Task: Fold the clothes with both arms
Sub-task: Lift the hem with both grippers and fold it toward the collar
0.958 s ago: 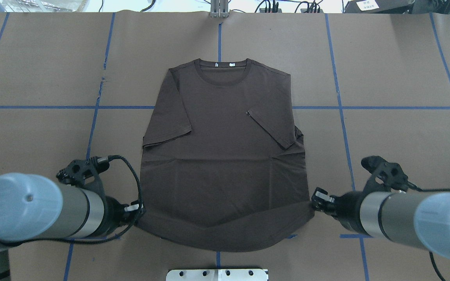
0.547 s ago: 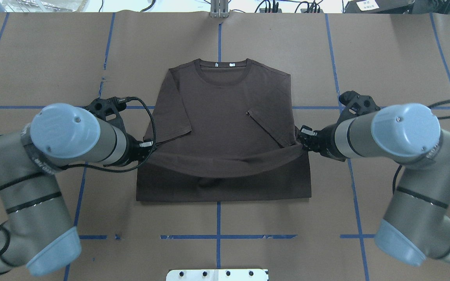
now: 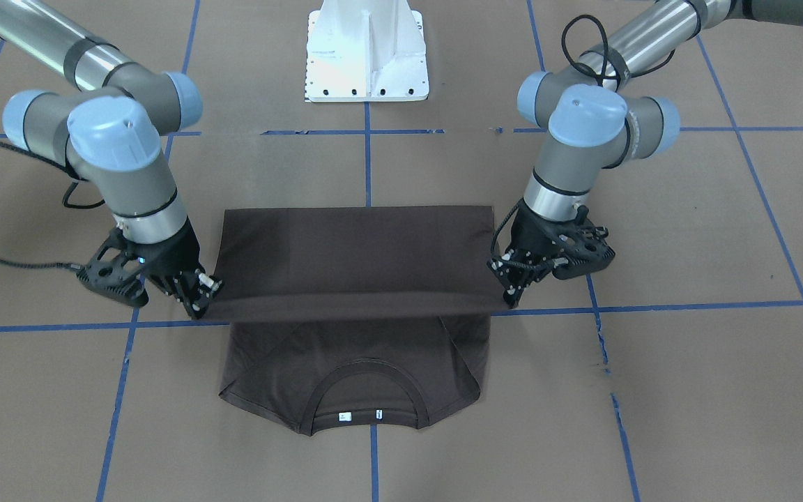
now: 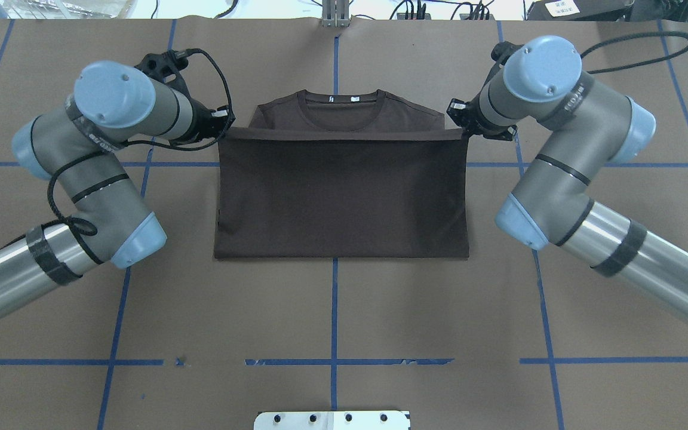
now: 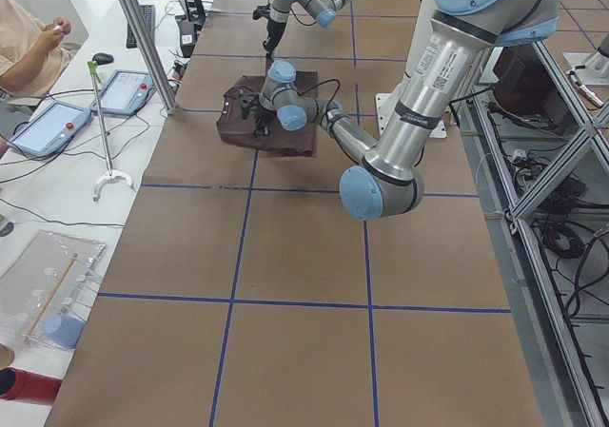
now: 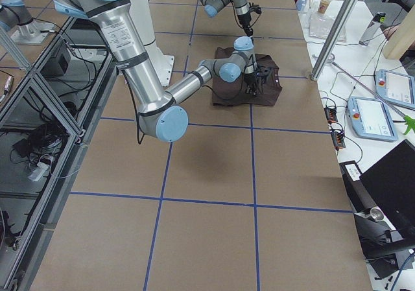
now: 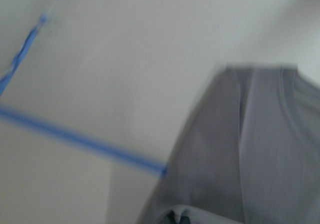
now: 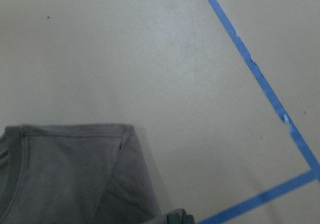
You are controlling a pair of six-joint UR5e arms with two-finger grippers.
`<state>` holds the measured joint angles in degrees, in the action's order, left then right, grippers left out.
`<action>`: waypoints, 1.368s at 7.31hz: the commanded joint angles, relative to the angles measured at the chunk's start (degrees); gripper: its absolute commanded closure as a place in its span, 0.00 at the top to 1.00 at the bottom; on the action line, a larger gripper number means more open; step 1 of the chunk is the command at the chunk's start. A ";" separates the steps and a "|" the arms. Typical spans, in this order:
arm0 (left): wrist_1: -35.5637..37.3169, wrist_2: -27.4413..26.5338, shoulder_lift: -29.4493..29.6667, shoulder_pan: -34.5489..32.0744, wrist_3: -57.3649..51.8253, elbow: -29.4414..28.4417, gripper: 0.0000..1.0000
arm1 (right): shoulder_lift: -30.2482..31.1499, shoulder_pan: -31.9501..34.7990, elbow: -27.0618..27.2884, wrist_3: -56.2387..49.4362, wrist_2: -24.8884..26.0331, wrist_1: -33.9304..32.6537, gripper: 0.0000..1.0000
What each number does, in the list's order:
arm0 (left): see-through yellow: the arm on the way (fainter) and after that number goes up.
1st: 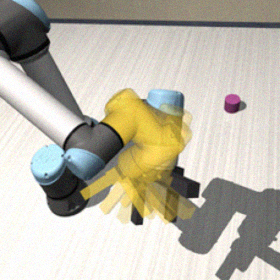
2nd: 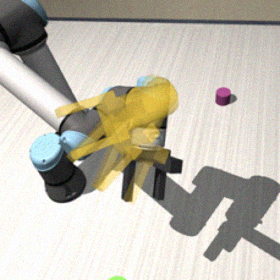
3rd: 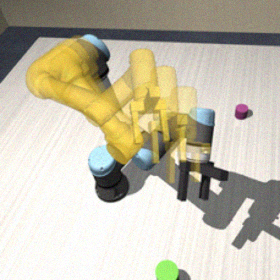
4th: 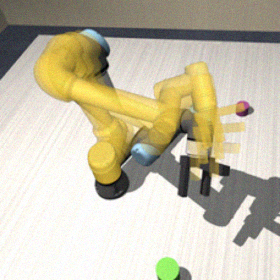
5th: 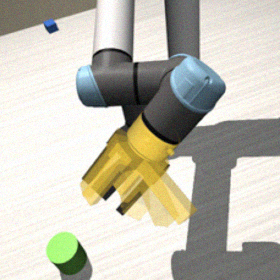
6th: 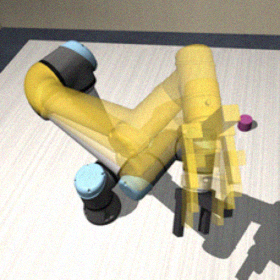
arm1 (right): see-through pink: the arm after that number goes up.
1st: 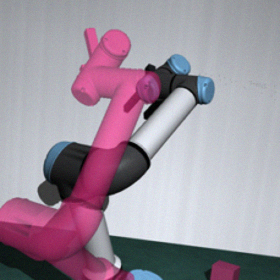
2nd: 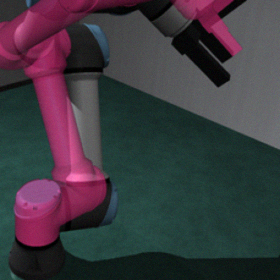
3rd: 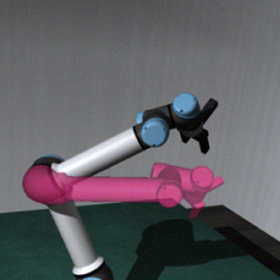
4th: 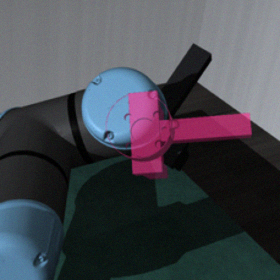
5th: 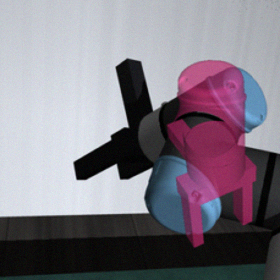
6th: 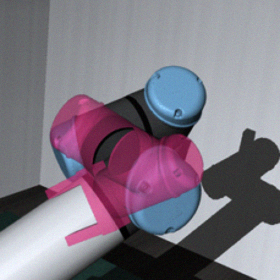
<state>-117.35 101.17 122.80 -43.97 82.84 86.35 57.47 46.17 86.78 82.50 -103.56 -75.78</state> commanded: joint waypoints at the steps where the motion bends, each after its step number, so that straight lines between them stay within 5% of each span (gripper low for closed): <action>1: -1.30 -2.45 2.97 -2.96 -2.51 -5.12 0.00 | -7.61 1.20 -13.25 -1.38 1.42 3.33 0.00; 4: -8.42 -3.70 5.35 -2.79 -3.22 -14.10 0.00 | -10.97 0.86 -19.09 -1.20 1.78 6.52 0.00; 5: -8.51 -3.70 5.35 -2.70 -3.13 -14.37 0.18 | -11.15 0.94 -19.20 -1.20 1.78 6.61 0.13; 6: -8.59 -3.61 5.43 -2.53 -3.04 -14.37 0.21 | -11.50 0.94 -19.20 -0.94 1.69 6.61 0.14; 7: -9.64 -3.61 5.35 -2.61 -2.87 -14.37 0.32 | -11.77 1.03 -18.41 -0.50 1.43 6.70 0.29; 9: -12.37 -3.43 4.56 -2.53 -2.43 -13.93 0.38 | -5.49 -1.23 -9.15 0.11 -0.23 6.79 0.54; 10: -12.37 -3.35 4.47 -2.53 -2.43 -13.93 0.39 | 0.39 -3.08 -1.95 0.29 -0.33 6.70 0.57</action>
<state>-129.23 97.72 127.48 -46.51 80.34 72.30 51.69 45.20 77.09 82.47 -103.39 -69.05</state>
